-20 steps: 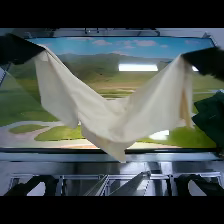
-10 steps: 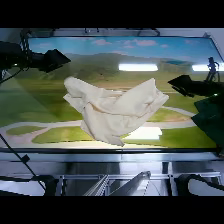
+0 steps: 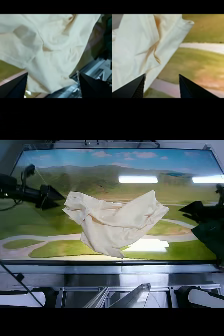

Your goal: Fold the shirts.

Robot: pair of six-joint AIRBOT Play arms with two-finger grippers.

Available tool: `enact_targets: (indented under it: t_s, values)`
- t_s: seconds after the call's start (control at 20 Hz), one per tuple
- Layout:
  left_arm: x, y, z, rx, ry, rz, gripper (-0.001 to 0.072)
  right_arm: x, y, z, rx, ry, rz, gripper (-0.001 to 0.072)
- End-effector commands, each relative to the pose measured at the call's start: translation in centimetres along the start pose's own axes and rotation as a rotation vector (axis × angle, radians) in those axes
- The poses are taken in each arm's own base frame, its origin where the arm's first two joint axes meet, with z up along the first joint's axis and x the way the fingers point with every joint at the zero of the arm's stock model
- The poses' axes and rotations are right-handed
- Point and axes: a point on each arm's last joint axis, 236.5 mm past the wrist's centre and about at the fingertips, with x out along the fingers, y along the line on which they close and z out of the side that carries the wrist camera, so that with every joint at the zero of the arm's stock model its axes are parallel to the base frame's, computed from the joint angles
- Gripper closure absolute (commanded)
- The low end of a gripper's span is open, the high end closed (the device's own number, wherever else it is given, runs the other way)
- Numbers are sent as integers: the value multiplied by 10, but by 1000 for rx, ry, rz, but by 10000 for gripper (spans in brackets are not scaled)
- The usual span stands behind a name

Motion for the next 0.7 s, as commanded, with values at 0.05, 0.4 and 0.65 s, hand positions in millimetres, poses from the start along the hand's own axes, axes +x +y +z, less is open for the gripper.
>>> enact_targets:
  t_s: [0.05, 0.4, 0.65]
  values:
    - [30, 13, -76, -119, 95, -38, 0, 34, -27, -5, 74, 5, -37, 254]
    - [37, 2, -131, -155, 96, -34, 0, 85, -58, 21, 250, -7, -10, 256]
    - [36, 7, -125, -142, 21, 11, 0, 121, -38, 20, 227, 60, 10, 393]
